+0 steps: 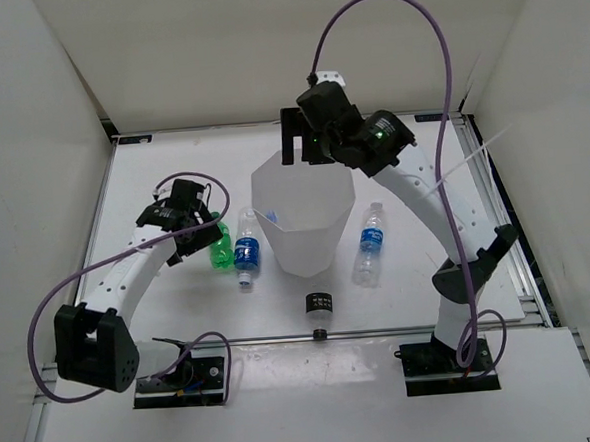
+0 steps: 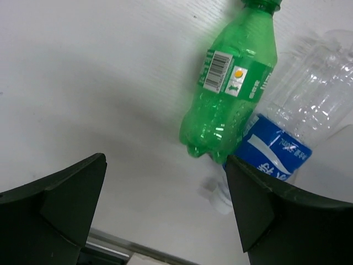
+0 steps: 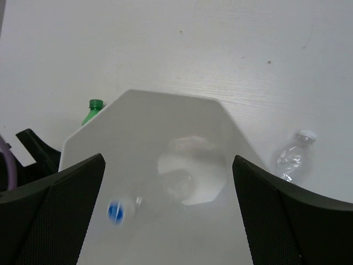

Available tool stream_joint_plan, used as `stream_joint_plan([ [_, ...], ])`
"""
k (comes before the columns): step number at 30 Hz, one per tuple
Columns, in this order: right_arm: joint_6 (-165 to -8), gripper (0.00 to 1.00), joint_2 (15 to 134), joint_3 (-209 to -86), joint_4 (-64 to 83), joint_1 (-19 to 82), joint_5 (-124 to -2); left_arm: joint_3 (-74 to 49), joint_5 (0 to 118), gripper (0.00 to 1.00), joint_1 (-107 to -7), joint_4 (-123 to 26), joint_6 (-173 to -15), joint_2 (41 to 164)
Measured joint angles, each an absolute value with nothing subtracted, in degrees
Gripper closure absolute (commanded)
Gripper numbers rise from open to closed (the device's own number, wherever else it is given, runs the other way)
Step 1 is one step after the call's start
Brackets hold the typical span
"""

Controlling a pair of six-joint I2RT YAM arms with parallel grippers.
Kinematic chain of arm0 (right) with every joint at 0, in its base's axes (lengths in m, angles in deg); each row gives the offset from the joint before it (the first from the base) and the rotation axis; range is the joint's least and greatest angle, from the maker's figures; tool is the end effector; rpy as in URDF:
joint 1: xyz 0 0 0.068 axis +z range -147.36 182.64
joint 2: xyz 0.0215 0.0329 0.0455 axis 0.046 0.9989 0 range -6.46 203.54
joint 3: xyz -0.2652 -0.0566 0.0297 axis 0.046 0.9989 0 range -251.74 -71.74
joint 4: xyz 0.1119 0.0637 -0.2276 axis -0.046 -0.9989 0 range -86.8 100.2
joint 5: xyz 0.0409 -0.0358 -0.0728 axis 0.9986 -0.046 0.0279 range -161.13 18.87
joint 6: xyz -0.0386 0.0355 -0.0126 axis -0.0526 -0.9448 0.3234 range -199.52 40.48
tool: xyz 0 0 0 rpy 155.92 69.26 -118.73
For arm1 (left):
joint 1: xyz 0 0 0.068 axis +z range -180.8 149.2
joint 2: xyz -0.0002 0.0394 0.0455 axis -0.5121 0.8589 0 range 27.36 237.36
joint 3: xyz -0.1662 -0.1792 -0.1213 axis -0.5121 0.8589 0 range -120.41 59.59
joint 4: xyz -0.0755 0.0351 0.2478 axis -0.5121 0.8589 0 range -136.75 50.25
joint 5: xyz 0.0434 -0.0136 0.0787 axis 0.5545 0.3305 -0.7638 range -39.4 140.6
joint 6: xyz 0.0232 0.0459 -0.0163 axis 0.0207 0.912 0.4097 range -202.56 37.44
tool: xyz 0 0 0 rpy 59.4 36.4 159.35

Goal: Put the plastic bottles in the bin

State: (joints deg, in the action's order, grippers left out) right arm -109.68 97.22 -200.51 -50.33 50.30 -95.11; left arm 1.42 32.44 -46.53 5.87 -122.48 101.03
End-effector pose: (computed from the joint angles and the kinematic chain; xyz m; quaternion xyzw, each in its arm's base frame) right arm 0.2569 0.2605 0.4665 -0.0382 0.8737 0.1379 0.4649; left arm 0.2322 -0.0538 0.2592 -0.2325 0.9417 0.0495 0.2382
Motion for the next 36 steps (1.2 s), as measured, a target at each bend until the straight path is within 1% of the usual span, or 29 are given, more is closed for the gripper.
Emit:
stream_joint_plan([
  [5, -107.66, 0.00, 92.78, -200.47, -50.46, 49.45, -96.71, 1.73, 32.25, 0.00, -46.57, 0.01, -119.27, 108.14],
  [12, -107.38, 0.00, 88.63, -200.45, -53.55, 49.49, -96.45, -3.54, 33.71, 0.00, -46.57, -4.60, -115.93, 122.82],
  [18, -107.42, 0.00, 88.50, -198.59, -54.49, 48.88, -96.21, -4.77, 34.22, 0.15, -46.55, -4.49, -115.60, 128.88],
  [20, -107.51, 0.00, 88.39, -197.34, -54.51, 48.31, -96.12, -4.77, 33.69, 0.23, -46.55, -3.49, -116.30, 128.77],
  [21, -107.66, 0.00, 88.28, -196.30, -54.60, 47.74, -96.21, -4.77, 33.28, 0.30, -46.55, -2.57, -116.87, 128.13],
  [23, -108.25, 0.00, 87.84, -194.46, -54.75, 46.67, -96.56, -5.12, 32.40, 0.36, -46.55, -0.27, -118.53, 126.39],
  [26, -110.79, 0.00, 86.53, -191.03, -55.40, 44.16, -96.84, -8.26, 30.87, 0.36, -46.51, 4.99, -121.46, 122.41],
  [28, -113.37, 0.00, 85.35, -188.80, -56.74, 40.88, -96.40, -12.85, 29.49, 0.39, -46.48, 9.10, -123.75, 119.22],
  [30, -116.32, 0.00, 84.41, -187.25, -57.52, 36.81, -95.73, -18.91, 27.79, 0.39, -46.53, 12.34, -125.52, 115.83],
  [31, -117.74, 0.00, 83.91, -186.35, -57.70, 34.34, -94.76, -22.47, 26.70, 0.40, -46.59, 13.43, -126.26, 114.06],
  [33, -120.80, 0.00, 82.69, -183.49, -57.74, 28.27, -91.81, -29.20, 24.77, 0.41, -47.01, 14.50, -127.12, 110.56],
  [36, -123.18, 0.00, 80.85, -176.43, -57.46, 20.66, -85.83, -37.60, 24.23, 0.35, -48.25, 12.86, -126.55, 105.43],
])
